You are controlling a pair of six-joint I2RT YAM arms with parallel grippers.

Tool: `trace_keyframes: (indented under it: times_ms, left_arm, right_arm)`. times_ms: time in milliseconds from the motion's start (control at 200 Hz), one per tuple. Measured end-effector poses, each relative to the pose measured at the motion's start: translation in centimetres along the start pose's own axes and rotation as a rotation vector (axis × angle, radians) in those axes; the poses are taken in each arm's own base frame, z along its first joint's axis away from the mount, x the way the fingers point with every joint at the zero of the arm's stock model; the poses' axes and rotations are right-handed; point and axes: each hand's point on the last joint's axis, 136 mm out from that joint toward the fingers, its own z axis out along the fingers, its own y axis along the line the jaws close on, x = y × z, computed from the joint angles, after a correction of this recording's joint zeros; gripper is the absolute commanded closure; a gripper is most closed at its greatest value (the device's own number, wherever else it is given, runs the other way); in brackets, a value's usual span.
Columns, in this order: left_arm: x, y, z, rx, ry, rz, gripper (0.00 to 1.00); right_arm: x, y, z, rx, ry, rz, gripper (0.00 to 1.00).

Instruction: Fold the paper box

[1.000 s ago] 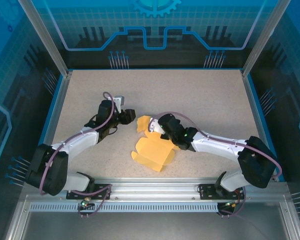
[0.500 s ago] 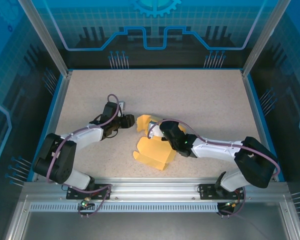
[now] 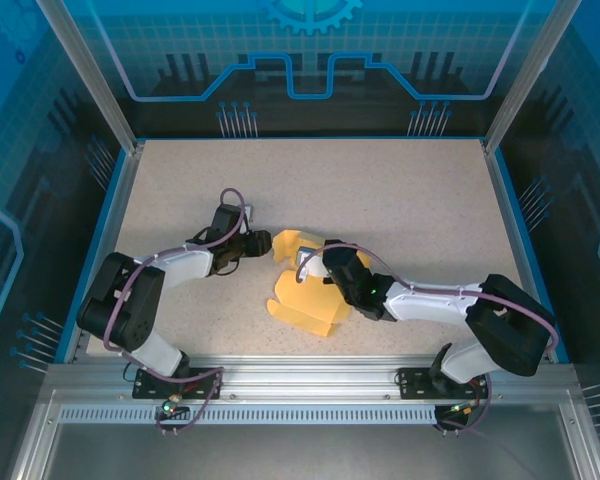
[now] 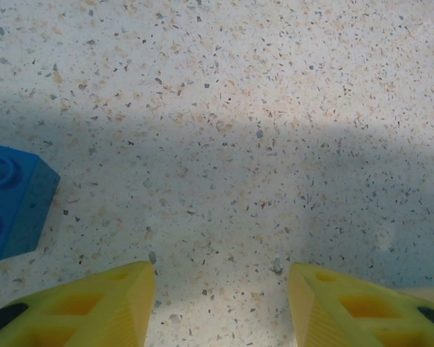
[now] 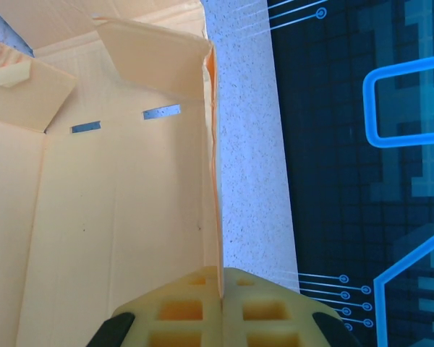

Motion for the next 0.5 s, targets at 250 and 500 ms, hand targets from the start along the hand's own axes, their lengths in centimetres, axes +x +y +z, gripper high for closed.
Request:
trace_keyframes:
  times_ms: [250,500]
  left_arm:
    - [-0.6,-0.3,0.0,0.012,-0.023,0.016,0.48]
    - [-0.6,-0.3,0.1,0.012,-0.024,0.022,0.48]
  right_arm:
    - [0.0,1.0,-0.4,0.053,-0.016,-0.018,1.00]
    - [-0.3,0.9,-0.5,0.087,-0.026,-0.018,1.00]
